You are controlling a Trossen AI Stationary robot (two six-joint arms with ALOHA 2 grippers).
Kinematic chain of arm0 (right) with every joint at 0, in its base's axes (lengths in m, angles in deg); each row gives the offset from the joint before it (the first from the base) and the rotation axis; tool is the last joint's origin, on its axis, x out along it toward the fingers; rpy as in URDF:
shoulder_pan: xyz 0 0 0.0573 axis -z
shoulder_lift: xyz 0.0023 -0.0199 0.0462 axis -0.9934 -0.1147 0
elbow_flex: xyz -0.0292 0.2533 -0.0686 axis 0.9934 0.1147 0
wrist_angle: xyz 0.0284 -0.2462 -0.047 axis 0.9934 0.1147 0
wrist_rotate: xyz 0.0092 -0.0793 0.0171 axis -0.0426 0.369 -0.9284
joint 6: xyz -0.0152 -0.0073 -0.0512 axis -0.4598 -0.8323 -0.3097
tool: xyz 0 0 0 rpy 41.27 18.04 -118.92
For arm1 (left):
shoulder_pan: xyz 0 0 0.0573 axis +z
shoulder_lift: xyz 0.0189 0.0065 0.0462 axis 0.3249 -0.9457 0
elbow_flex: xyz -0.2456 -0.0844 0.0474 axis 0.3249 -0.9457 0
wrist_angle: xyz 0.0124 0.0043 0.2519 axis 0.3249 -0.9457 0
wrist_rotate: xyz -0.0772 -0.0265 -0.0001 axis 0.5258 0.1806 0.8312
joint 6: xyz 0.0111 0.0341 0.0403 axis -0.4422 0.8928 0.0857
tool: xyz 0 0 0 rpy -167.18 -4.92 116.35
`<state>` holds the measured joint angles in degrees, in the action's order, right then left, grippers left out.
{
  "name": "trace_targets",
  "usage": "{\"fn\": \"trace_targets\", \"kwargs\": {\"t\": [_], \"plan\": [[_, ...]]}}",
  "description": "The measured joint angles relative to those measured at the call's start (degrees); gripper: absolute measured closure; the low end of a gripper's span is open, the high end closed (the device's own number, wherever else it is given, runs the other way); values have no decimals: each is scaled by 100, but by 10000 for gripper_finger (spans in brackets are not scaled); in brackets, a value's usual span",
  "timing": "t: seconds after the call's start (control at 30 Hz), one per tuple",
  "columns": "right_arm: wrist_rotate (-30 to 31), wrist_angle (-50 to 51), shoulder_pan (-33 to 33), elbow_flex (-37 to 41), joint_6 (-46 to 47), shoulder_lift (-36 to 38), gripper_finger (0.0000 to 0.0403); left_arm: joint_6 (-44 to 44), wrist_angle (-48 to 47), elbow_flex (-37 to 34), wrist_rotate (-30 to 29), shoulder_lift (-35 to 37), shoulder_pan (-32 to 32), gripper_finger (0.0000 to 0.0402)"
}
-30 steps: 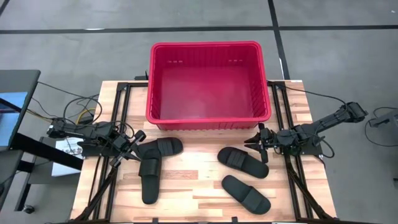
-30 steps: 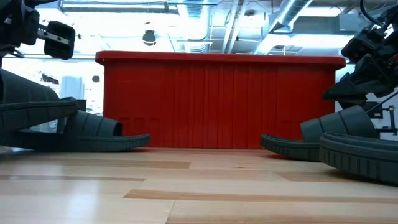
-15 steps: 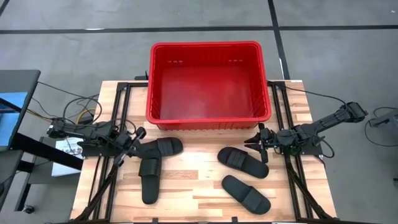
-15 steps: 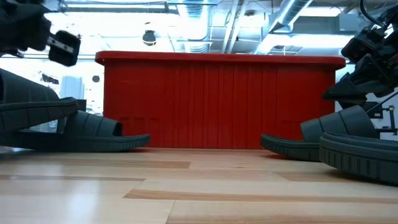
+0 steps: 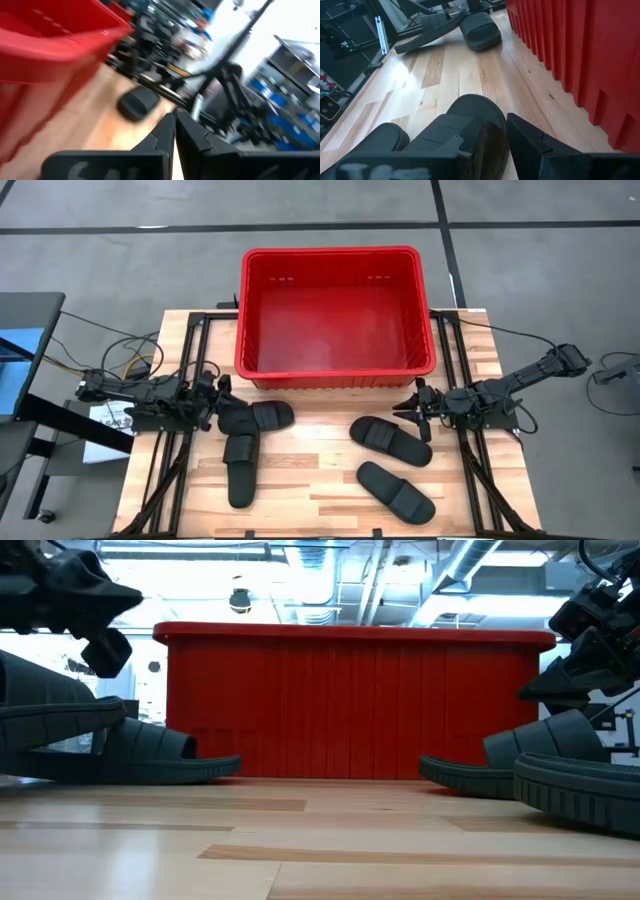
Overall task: Pick and place slides into bin
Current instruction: Put the black slide into the red bin
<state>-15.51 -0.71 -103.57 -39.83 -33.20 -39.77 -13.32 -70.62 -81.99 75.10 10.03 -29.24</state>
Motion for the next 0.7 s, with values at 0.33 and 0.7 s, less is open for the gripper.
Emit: {"fn": "trace_targets", "kwargs": {"t": [0.33, 0.7], "plan": [[1, 2, -1, -1, 0, 1, 327, -273, 1741, 0, 152, -2, -7, 395], [0, 1, 1, 1, 1, 0, 327, 1137, 3930, 1079, 767, -69, -4, 395]]}}
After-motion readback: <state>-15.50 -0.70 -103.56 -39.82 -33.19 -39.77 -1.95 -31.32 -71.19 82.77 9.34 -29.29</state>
